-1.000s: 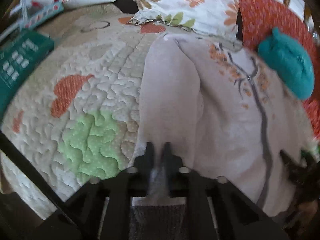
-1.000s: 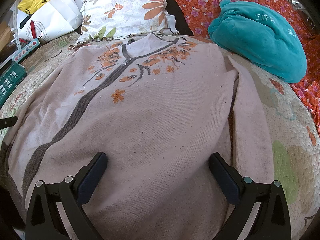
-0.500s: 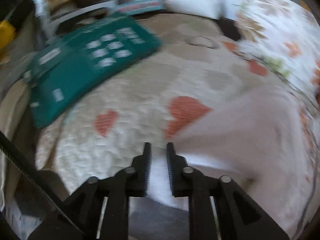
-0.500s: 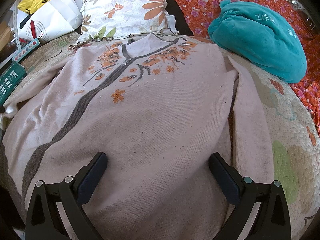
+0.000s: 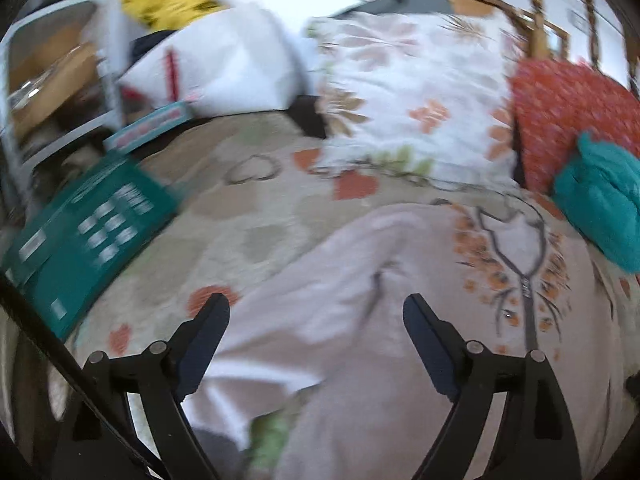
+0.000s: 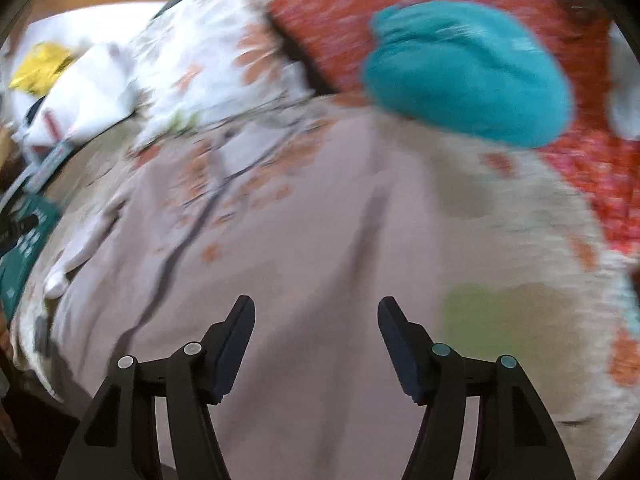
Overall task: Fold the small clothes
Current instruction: 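Carry the sleeve across the cardigan body and open the left tool, then close the right tool on the other grey sleeve cuff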
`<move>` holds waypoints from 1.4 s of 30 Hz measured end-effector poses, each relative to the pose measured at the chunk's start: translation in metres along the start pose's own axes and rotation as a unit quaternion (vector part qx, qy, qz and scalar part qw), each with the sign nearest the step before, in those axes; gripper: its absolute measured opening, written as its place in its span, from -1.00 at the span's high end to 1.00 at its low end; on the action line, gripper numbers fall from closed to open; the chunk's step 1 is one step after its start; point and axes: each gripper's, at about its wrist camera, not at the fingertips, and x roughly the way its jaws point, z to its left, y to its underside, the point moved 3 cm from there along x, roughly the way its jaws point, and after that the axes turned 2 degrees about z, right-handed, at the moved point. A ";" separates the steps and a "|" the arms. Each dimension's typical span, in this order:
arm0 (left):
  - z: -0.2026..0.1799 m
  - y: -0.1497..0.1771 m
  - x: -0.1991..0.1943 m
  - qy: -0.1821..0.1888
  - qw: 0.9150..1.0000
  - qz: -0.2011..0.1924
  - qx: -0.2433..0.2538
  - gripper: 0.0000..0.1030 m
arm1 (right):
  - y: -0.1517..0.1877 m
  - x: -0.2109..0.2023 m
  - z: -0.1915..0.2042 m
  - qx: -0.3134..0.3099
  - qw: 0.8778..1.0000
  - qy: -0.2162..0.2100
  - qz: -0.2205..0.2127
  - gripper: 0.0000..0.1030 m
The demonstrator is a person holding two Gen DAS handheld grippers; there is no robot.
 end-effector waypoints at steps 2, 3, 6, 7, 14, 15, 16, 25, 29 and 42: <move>-0.014 0.004 0.014 0.003 1.000 0.013 0.015 -0.70 | 0.004 -0.008 -0.012 -0.007 1.000 0.009 0.019 -0.34; -0.021 0.007 0.020 0.008 0.999 0.027 0.020 -0.70 | 0.010 -0.011 -0.012 -0.014 0.999 0.001 0.034 -0.34; -0.034 0.017 0.031 0.041 0.997 0.058 0.016 -0.70 | 0.031 -0.013 0.004 -0.065 0.996 -0.003 0.060 -0.34; -0.038 0.018 0.031 0.047 0.997 0.063 0.015 -0.70 | 0.036 -0.011 0.009 -0.083 0.995 0.006 0.063 -0.34; -0.042 0.027 0.032 0.070 0.994 0.083 -0.011 -0.70 | 0.093 0.010 0.007 -0.120 0.984 0.033 0.130 -0.13; -0.042 0.026 0.031 0.071 0.994 0.082 -0.015 -0.70 | 0.095 0.005 0.005 -0.126 0.984 0.018 0.125 0.34; -0.042 0.025 0.030 0.071 0.994 0.078 -0.019 -0.70 | 0.091 -0.001 0.001 -0.118 0.985 0.000 0.123 0.89; -0.037 0.012 0.032 0.072 0.994 0.071 -0.034 -0.70 | -0.015 -0.040 -0.201 0.069 0.965 0.248 0.039 0.90; -0.027 0.012 0.036 0.064 0.994 0.078 -0.045 -0.70 | -0.023 -0.035 -0.256 0.146 0.935 0.317 0.062 0.79; 0.017 0.024 0.049 0.063 0.986 0.119 -0.096 -0.70 | 0.067 0.009 -0.043 0.125 0.962 -0.206 0.127 0.21</move>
